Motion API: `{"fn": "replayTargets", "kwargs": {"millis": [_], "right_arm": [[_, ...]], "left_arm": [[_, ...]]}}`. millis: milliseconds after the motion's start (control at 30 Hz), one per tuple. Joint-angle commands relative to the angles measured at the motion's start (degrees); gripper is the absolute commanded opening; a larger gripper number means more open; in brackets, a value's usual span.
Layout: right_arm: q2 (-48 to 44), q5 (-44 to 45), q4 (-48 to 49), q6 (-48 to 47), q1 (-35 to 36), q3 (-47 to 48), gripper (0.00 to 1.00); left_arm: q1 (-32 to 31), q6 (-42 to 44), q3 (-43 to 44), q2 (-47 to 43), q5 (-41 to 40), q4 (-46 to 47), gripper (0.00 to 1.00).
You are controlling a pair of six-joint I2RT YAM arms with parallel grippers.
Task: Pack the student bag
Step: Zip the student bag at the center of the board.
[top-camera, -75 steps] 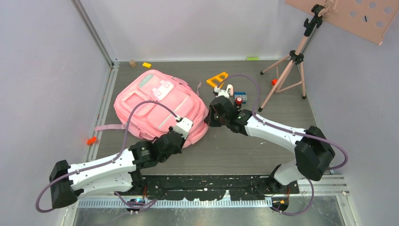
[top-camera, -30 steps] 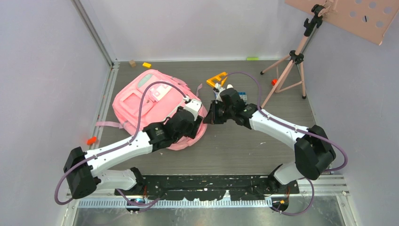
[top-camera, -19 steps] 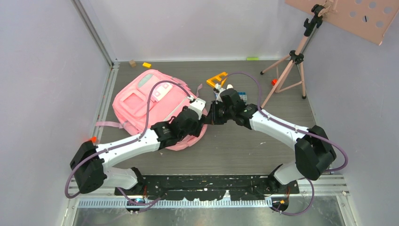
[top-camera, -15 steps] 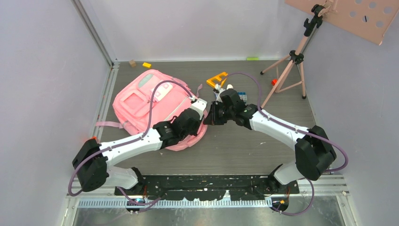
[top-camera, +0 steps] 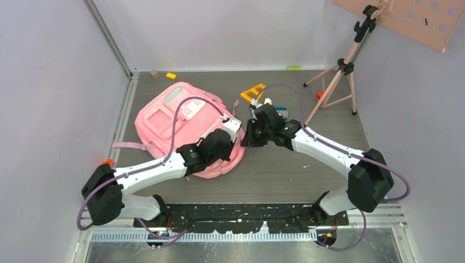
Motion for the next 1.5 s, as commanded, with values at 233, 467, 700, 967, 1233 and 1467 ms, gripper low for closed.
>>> {"fn": "replayTargets", "kwargs": {"millis": [233, 467, 700, 967, 1233, 1467], "right_arm": [[-1.5, 16.1, -8.2, -1.9, -1.2, 5.7, 0.00], [0.1, 20.1, -8.1, -2.0, -1.2, 6.8, 0.00], [2.3, 21.9, -6.9, -2.5, -1.2, 7.0, 0.00], [5.6, 24.4, -7.5, -0.7, -1.3, 7.8, 0.00], [8.1, 22.8, -4.2, -0.4, -1.4, 7.5, 0.00], [8.4, 14.2, 0.3, -0.2, -1.4, 6.1, 0.00]], "left_arm": [[0.1, -5.1, -4.6, -7.6, 2.9, -10.0, 0.00], [0.1, -7.0, -5.1, -11.3, 3.1, -16.0, 0.00], [0.1, -9.3, -4.6, -16.2, 1.5, -21.8, 0.00], [0.2, -11.9, -2.8, -20.7, 0.0, -29.5, 0.00], [0.2, -13.5, -1.6, -25.6, -2.1, -35.6, 0.00], [0.2, -14.2, -2.6, -27.0, -2.4, -32.3, 0.03]]}}
